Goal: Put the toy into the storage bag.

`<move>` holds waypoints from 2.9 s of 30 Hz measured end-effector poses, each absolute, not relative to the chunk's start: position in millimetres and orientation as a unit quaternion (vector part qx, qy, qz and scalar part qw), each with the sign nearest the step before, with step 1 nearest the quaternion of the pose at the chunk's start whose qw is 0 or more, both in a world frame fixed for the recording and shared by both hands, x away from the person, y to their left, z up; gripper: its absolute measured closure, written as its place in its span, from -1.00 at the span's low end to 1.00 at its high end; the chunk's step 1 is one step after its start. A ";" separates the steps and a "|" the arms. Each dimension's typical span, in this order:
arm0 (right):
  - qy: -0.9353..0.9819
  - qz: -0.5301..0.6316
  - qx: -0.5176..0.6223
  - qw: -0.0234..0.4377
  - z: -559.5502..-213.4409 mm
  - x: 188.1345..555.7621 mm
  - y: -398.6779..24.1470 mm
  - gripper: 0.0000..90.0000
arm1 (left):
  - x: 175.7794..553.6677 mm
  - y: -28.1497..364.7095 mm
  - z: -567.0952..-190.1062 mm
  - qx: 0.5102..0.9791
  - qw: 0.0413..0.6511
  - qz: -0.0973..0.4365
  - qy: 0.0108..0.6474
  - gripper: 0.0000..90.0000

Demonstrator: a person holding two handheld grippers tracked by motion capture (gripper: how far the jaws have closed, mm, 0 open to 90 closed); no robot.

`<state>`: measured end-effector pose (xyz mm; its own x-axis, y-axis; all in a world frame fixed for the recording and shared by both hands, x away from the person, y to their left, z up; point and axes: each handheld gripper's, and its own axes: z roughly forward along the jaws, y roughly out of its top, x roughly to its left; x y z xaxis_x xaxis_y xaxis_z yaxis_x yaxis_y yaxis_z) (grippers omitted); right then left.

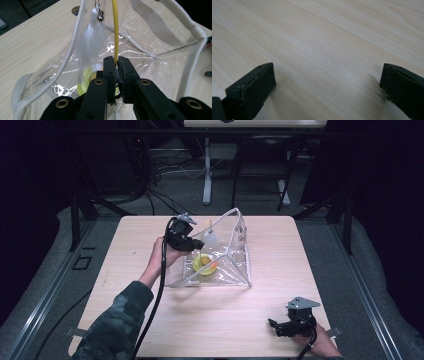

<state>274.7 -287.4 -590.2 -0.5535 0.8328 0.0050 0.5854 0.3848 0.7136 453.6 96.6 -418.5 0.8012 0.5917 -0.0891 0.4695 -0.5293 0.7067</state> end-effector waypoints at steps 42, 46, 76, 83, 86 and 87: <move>0.813 0.341 0.435 0.181 -590.1 274.7 -287.7 -1.00 | 367.2 192.0 -382.9 0.842 0.398 0.140 0.337 -0.81; 0.813 0.341 0.435 0.181 -590.1 274.7 -287.6 -1.00 | 357.2 204.9 -387.1 0.838 0.397 0.145 0.345 -0.86; 0.813 0.341 0.436 0.181 -590.1 274.8 -287.6 -1.00 | 317.2 267.0 -504.8 0.823 0.338 0.134 0.437 -1.00; 0.814 0.340 0.435 0.181 -590.0 274.8 -287.7 -1.00 | 323.6 268.7 -531.1 0.844 0.278 0.135 0.439 -1.00; 0.814 0.340 0.435 0.181 -590.0 274.8 -287.6 -1.00 | 325.4 272.7 -536.7 0.845 0.271 0.127 0.443 -1.00; 0.813 0.341 0.436 0.181 -590.1 274.8 -287.6 -1.00 | 325.8 273.9 -537.8 0.846 0.270 0.124 0.443 -1.00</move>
